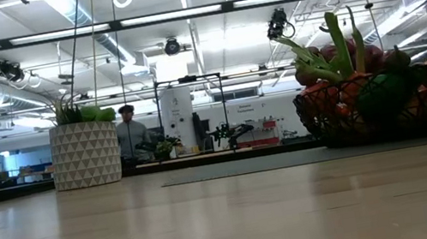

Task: Build produce basket
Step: Put the red chili pepper into the black basket

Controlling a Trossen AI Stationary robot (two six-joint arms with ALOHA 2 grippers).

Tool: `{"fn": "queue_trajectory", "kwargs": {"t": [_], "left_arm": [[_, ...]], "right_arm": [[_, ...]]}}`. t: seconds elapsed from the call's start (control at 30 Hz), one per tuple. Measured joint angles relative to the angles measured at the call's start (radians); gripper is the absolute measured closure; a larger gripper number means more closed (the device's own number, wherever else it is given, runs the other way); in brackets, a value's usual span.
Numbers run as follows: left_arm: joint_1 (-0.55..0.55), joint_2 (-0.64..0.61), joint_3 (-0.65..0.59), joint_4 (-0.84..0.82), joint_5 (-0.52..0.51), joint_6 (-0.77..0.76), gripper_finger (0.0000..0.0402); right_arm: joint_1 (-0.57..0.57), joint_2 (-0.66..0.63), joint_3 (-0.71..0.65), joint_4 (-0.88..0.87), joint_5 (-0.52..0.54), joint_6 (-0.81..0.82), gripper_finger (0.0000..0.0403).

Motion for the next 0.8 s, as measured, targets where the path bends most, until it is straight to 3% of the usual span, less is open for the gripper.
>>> {"fn": "queue_trajectory", "kwargs": {"t": [0.17,0.43,0.63,0.8], "left_arm": [[-0.049,0.0,0.0,0.007,-0.028,-0.02,0.0111],[-0.095,-0.006,0.0,-0.05,-0.048,-0.071,0.0111],[-0.137,-0.023,0.0,-0.076,-0.164,-0.129,0.0111],[-0.177,-0.032,0.001,-0.075,-0.218,-0.152,0.0111]], "right_arm": [[0.046,0.031,-0.011,-0.057,-0.034,0.01,0.0009],[0.136,0.01,-0.073,0.051,-0.063,0.182,0.001],[0.197,0.01,-0.073,0.043,-0.064,0.274,0.0009],[0.233,0.014,-0.074,0.062,-0.03,0.453,0.0009]]}}
